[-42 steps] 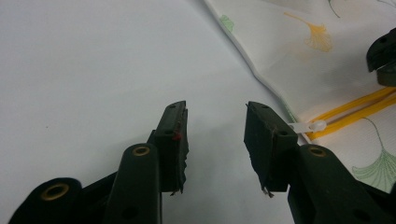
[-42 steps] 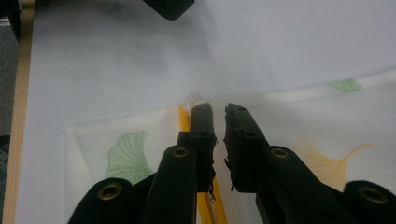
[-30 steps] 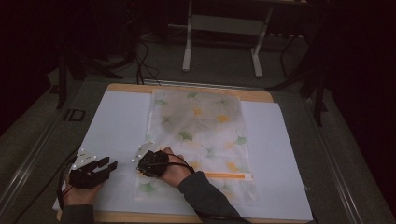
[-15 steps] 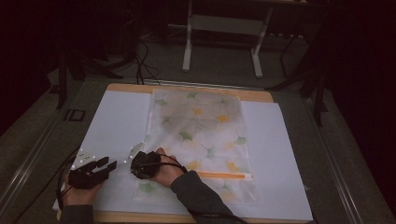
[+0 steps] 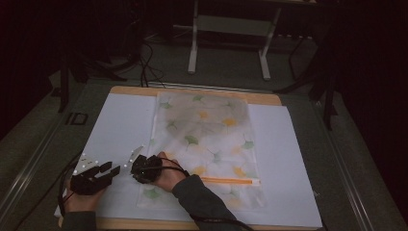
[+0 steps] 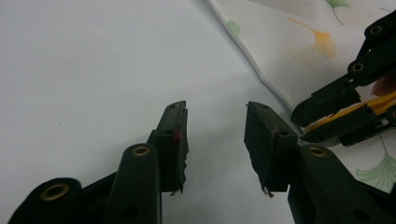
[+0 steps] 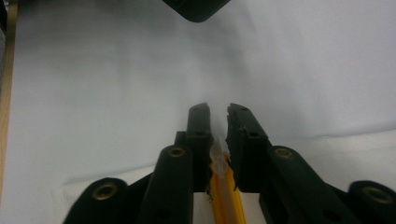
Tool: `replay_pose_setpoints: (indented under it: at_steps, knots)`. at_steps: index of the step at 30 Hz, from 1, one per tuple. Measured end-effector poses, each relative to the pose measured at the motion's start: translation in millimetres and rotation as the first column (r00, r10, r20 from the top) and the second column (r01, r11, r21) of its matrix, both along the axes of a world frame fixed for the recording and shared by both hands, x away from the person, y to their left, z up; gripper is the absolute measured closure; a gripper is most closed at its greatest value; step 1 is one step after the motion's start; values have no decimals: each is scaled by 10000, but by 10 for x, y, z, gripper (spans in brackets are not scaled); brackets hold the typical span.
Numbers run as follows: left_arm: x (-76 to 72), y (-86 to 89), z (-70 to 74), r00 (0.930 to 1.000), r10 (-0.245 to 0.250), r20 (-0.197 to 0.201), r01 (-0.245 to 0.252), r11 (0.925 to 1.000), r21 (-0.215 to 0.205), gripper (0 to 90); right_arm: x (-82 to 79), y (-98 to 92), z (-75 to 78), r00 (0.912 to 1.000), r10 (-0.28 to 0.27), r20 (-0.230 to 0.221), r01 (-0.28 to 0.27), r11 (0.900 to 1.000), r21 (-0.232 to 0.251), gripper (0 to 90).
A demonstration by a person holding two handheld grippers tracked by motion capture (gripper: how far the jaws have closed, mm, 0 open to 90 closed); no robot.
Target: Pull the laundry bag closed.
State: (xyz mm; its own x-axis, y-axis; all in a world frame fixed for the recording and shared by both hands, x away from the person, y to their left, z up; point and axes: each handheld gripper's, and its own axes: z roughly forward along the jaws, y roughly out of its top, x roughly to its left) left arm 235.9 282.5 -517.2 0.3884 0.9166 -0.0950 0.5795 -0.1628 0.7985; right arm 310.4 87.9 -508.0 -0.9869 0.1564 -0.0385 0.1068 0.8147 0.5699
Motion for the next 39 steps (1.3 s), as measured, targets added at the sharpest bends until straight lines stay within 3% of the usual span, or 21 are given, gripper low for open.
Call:
replay_pose_setpoints:
  at_steps: [6,19,39]
  knots:
    - [2,-4,-2,10000,0,-15,0,10000,5,595,-22,53,-35,9994,153,312,-131,9975,-701,735]
    - [-7,10,3,10000,34,17,-34,10000,-30,595,-11,129,-75,9998,-16,184,33,9957,-927,830]
    - [-4,8,2,10000,30,7,-30,10000,7,594,-32,77,28,9995,-11,320,25,9991,-424,834]
